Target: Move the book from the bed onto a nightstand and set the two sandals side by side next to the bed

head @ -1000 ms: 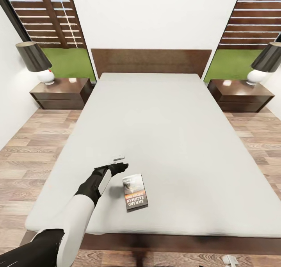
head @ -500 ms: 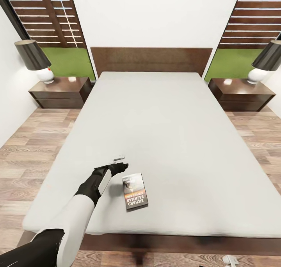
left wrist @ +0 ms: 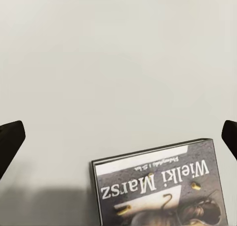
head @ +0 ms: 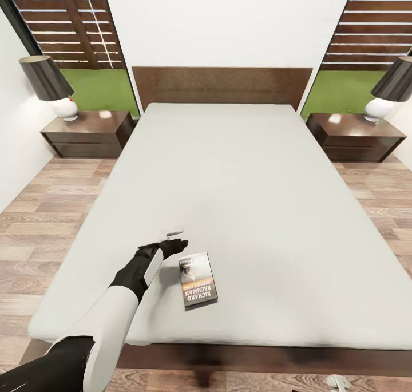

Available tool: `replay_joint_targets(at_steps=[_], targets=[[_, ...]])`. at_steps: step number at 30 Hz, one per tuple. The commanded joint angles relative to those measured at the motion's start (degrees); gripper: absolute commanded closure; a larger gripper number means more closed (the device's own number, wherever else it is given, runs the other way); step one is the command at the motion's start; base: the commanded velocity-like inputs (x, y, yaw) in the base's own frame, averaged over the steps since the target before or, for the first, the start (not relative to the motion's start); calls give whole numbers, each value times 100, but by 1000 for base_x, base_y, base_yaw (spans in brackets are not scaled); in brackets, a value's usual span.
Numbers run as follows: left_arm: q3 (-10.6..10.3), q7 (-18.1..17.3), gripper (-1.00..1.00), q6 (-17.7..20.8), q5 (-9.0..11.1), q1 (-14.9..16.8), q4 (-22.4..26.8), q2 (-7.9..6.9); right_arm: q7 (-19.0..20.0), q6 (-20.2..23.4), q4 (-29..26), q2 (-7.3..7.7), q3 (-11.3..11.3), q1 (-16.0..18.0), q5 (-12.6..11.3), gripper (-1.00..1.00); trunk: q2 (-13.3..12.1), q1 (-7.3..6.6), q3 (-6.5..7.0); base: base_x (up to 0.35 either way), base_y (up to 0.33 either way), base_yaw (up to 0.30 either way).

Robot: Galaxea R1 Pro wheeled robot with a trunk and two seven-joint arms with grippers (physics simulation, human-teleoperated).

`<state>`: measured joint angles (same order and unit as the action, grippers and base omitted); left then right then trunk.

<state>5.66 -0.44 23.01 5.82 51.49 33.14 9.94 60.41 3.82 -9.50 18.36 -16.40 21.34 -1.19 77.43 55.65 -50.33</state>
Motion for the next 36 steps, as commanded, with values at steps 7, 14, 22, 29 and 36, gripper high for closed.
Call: replay_joint_targets(at_steps=[7, 14, 22, 29, 36], targets=[[32, -3, -100, 37, 51, 2, 9, 6, 23, 40, 1, 1, -12, 2, -12, -100, 284, 154, -130, 0, 0, 0], [32, -8, -100, 37, 51, 2, 9, 6, 23, 40, -1, 1, -12, 2, -12, -100, 565, 308, -256, 0, 0, 0], [32, -9, -100, 37, 51, 3, 9, 6, 23, 40, -1, 1, -12, 2, -12, -100, 886, 484, -399, 0, 0, 0], [32, -9, -100, 37, 51, 2, 9, 6, 23, 40, 1, 1, -12, 2, -12, -100, 1167, 637, -525, 0, 0, 0], [32, -9, -100, 31, 51, 2, 9, 6, 23, 40, 0, 1, -12, 2, -12, -100, 1207, 659, -543, 0, 0, 0]])
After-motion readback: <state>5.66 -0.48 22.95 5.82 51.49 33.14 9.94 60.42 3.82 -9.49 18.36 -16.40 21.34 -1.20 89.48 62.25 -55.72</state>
